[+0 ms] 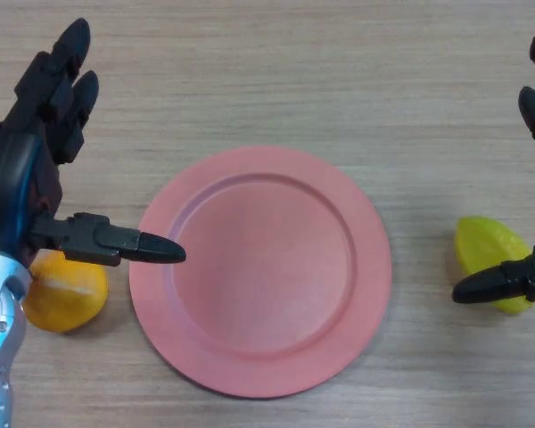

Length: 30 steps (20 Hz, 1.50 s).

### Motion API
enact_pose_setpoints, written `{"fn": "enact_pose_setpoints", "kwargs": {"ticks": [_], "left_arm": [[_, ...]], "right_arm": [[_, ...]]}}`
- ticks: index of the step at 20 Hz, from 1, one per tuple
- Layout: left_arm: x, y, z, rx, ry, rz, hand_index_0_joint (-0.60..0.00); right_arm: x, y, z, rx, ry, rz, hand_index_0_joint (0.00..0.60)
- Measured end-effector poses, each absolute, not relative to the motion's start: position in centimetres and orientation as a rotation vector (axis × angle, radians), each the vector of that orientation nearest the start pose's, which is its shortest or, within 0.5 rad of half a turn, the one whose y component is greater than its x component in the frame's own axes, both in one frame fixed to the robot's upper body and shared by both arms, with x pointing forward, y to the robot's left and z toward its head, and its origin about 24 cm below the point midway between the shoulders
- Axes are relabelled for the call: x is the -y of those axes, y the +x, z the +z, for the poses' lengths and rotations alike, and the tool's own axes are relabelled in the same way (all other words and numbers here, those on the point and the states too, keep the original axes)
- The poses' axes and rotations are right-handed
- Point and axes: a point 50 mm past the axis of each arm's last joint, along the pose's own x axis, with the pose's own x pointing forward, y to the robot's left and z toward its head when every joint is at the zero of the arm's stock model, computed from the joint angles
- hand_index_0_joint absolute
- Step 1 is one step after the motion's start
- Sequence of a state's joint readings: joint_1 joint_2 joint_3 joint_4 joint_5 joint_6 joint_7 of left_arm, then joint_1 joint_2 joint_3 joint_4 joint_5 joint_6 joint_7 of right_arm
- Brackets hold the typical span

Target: Pick up the yellow starfruit and place it on the plate

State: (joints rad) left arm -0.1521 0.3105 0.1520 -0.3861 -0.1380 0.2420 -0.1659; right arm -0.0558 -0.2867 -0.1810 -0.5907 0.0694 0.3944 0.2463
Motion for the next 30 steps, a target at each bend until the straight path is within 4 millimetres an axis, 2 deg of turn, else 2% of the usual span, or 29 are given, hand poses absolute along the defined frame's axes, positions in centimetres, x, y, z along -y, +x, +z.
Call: {"fn": "enact_pose_setpoints", "kwargs": {"ticks": [11, 16, 20, 25, 29, 30], "left_arm": [[-20.0, 26.2, 16.1, 0.299, 0.208, -0.121, 0.0], [-20.0, 26.2, 16.0, 0.293, 0.206, -0.122, 0.0], [-19.9, 26.3, 15.6, 0.281, 0.204, -0.123, 0.0], [-19.5, 26.0, 15.0, 0.262, 0.182, -0.131, 0.0], [-19.6, 25.9, 14.8, 0.256, 0.182, -0.129, 0.0], [-19.7, 25.9, 14.8, 0.254, 0.182, -0.127, 0.0]], "right_arm": [[20.4, 24.1, 15.3, 0.182, -0.301, 0.1, 0.0], [21.6, 23.9, 13.3, 0.077, -0.453, 0.008, 0.0], [22.2, 24.3, 11.8, 0.007, -0.507, -0.025, 0.0], [21.9, 25.2, 9.2, -0.073, -0.517, -0.023, 0.0], [21.9, 25.5, 7.8, -0.099, -0.611, -0.022, 0.0], [22.1, 25.5, 7.5, -0.11, -0.668, -0.032, 0.15]]}}
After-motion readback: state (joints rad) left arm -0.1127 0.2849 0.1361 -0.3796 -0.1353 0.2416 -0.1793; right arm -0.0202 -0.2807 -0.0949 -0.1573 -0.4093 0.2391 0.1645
